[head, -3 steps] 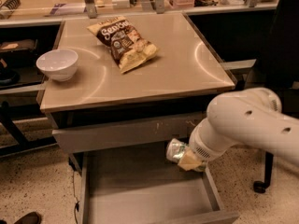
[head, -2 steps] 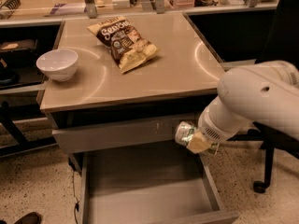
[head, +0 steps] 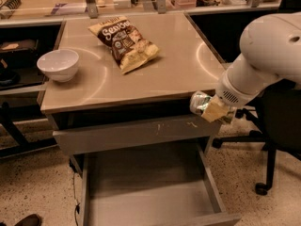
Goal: Pick 7up can from middle drawer and place on counter
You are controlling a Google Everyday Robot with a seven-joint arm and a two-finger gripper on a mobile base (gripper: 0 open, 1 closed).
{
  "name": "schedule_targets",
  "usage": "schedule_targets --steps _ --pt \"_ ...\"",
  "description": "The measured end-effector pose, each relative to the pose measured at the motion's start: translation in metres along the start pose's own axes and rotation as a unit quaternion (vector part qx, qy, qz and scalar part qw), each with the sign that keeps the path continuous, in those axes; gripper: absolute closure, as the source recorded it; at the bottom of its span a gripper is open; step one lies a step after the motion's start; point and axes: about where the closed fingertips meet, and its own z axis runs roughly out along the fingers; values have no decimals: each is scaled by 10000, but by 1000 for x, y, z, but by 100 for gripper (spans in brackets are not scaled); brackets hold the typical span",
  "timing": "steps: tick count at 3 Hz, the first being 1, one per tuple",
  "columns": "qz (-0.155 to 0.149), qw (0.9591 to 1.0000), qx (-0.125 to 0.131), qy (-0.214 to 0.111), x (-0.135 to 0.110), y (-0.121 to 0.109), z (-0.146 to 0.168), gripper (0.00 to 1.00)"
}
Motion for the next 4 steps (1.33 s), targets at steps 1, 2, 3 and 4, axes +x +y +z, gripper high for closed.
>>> schedule_targets --steps 1,2,3,4 --pt "26 9999 124 -18 -11 -33 -16 100" --pt "-21 9998 199 -66 -31 -70 -23 100" --pt "-112 9996 153 -185 -56 -103 -16 100" --pt "-234 9991 4 -343 -85 -128 3 100"
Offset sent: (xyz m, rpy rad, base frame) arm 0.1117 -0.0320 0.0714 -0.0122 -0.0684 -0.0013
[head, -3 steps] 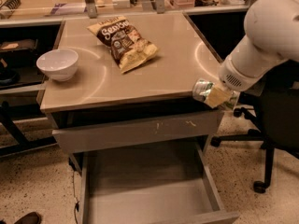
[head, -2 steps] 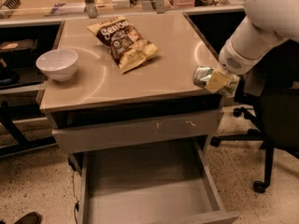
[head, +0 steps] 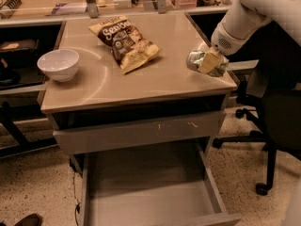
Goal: Pick 7up can from middle drawer and place on counter
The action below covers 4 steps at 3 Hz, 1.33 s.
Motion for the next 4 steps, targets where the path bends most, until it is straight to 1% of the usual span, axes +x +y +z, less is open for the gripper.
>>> schedule_targets --steps 1,2,3,4 --pt "-111 9996 -211 -123 -25 -15 30 100" --pt "-170 9989 -407 -181 -43 -22 58 100" --pt "-236 9982 -525 -187 -55 -23 72 100" --pt "-236 9982 -527 -186 -55 -23 73 81"
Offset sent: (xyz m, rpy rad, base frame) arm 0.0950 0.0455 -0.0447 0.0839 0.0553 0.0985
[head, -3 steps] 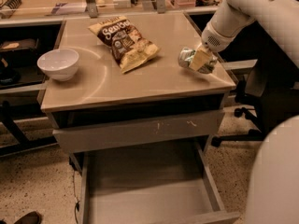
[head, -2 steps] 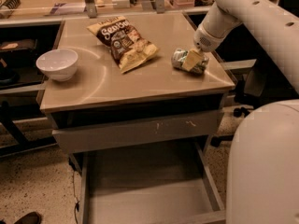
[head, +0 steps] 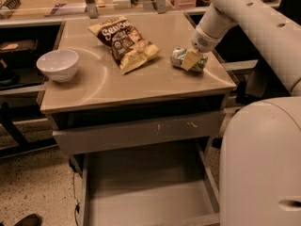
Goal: Pick 7up can from middle drawer and place on counter
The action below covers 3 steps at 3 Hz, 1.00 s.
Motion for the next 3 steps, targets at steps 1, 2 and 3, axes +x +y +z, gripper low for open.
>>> schedule_targets --steps 1,2,3 --pt "0 10000 0 0 0 0 0 58" --pt "0 10000 0 0 0 0 0 35" --pt "0 10000 -1 0 0 0 0 12"
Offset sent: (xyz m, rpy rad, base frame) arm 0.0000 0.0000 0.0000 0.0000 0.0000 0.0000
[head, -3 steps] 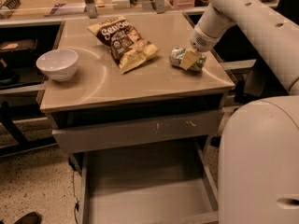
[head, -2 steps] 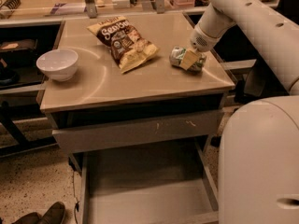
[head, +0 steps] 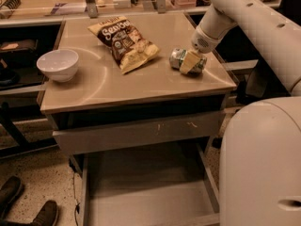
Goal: Pick 7up can from middle drawer and place on counter
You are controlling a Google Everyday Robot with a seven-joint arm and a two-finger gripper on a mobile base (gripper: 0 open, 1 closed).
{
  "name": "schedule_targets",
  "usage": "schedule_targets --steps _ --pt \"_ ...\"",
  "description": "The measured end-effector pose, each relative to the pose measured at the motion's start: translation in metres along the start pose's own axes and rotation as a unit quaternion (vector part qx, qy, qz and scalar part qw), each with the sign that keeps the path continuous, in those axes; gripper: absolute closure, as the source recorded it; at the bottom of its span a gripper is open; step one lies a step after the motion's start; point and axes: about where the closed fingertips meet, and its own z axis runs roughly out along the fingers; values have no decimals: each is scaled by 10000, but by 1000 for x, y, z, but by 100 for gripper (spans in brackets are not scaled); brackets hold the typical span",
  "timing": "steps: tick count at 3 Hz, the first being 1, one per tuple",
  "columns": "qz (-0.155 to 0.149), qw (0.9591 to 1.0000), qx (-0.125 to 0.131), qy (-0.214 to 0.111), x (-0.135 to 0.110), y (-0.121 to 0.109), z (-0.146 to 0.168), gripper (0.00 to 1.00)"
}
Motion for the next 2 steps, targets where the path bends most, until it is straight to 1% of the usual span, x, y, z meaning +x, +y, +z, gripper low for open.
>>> schedule_targets --steps 1,2 --pt "0 10000 0 0 0 0 0 0" --pt "0 10000 0 0 0 0 0 0"
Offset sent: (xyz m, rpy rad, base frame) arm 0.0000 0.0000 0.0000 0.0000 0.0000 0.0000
